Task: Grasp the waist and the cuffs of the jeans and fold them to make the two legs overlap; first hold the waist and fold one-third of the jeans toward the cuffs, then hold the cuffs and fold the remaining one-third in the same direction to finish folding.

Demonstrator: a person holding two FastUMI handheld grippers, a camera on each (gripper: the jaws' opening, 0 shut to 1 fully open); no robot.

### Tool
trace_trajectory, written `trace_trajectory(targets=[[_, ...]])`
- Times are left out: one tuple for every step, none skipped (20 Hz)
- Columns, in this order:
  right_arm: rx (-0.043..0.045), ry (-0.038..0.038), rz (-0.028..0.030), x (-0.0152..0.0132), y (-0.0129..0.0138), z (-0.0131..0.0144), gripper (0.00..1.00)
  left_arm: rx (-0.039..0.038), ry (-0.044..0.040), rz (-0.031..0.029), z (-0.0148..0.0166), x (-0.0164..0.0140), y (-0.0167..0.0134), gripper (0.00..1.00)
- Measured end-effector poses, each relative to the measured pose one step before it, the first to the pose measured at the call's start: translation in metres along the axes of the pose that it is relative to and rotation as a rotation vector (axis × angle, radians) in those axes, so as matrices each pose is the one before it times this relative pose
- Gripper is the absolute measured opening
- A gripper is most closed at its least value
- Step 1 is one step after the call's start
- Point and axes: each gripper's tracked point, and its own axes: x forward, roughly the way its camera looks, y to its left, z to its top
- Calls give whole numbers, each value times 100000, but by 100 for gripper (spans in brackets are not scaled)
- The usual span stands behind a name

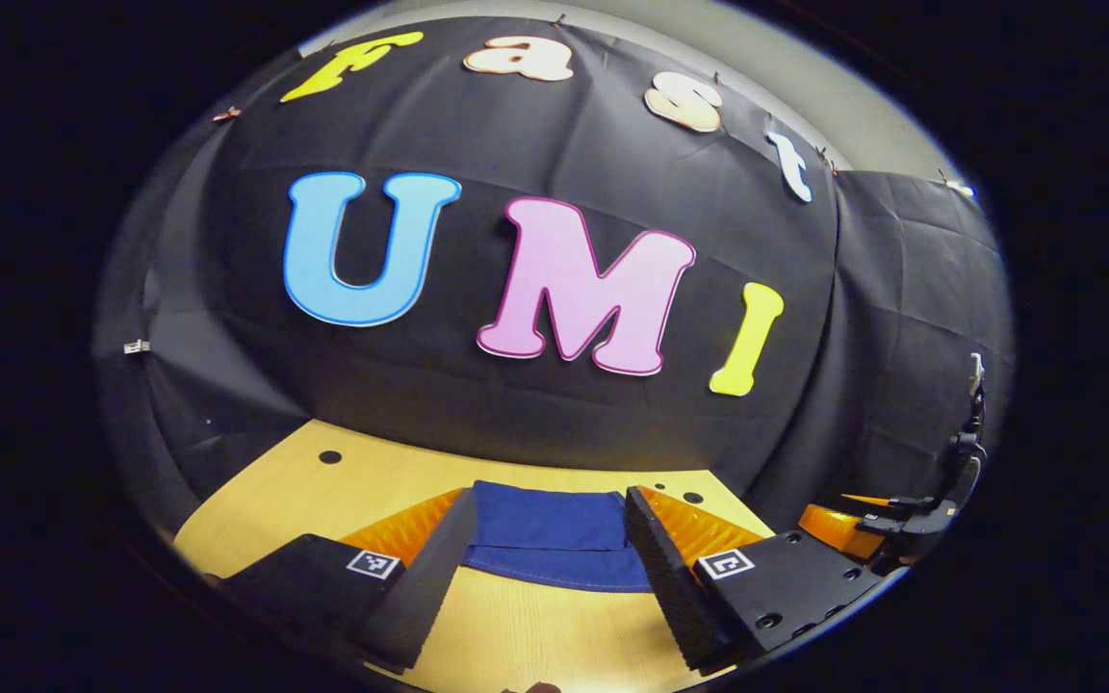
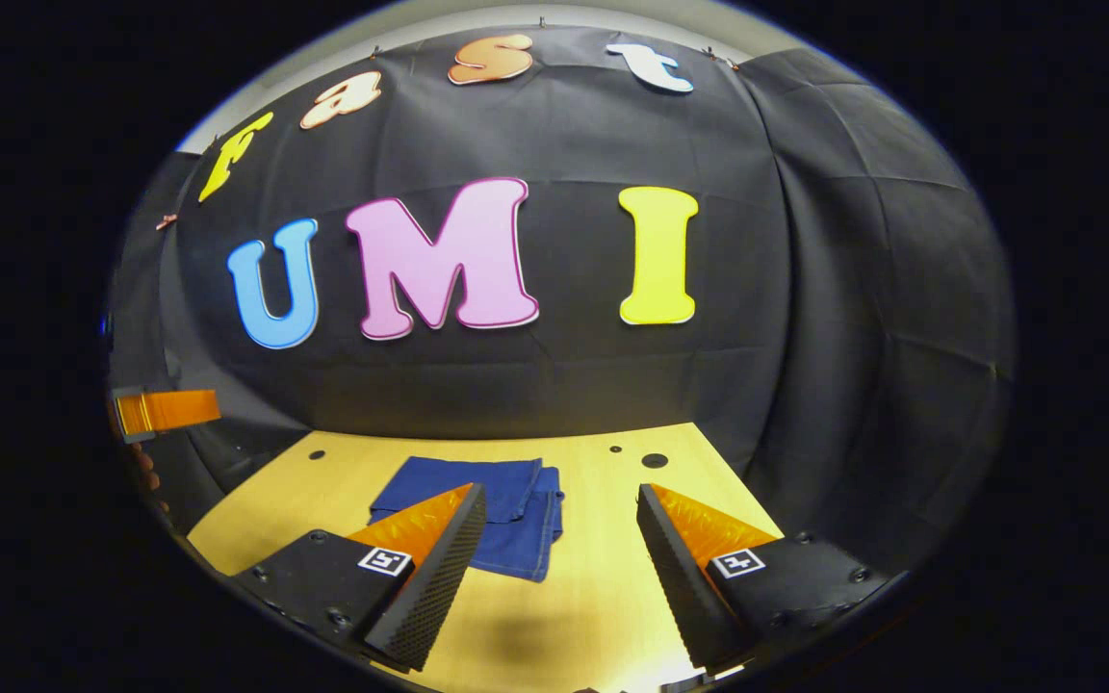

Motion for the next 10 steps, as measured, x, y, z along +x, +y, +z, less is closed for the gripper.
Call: trace_trajectory(targets=[[-1555, -1374, -203, -1004, 324, 606, 96, -339, -1477, 2276, 245, -1517, 852, 97], [-1715, -1504, 121, -1235, 491, 616, 96, -459, -988, 1487, 163, -1592, 578, 96], [-1527, -1235, 234, -968, 497, 402, 96, -237, -768, 307, 128, -1602, 180, 96], [-1371, -1242, -26, -966, 378, 420, 96, -32, -573, 802, -11, -1137, 289, 96], [-818, -533, 85, -920, 341, 275, 96, 65, -862, 420, 78, -1284, 157, 96], [-313, -380, -39, -835, 345, 227, 96, -213, -887, -351, -20, -1021, -233, 96], [-73, -498, -80, -706, 272, 319, 96, 180, -578, -883, -66, -1096, -242, 96], [7, -73, -180, -593, 240, 262, 96, 524, -231, -872, -216, -823, -41, 96], [-346, -12, -634, -429, 69, 214, 96, 526, 167, -382, -99, -700, -145, 96], [-131, -326, -289, -384, 125, 345, 96, 93, 417, -556, -270, -149, -158, 96]])
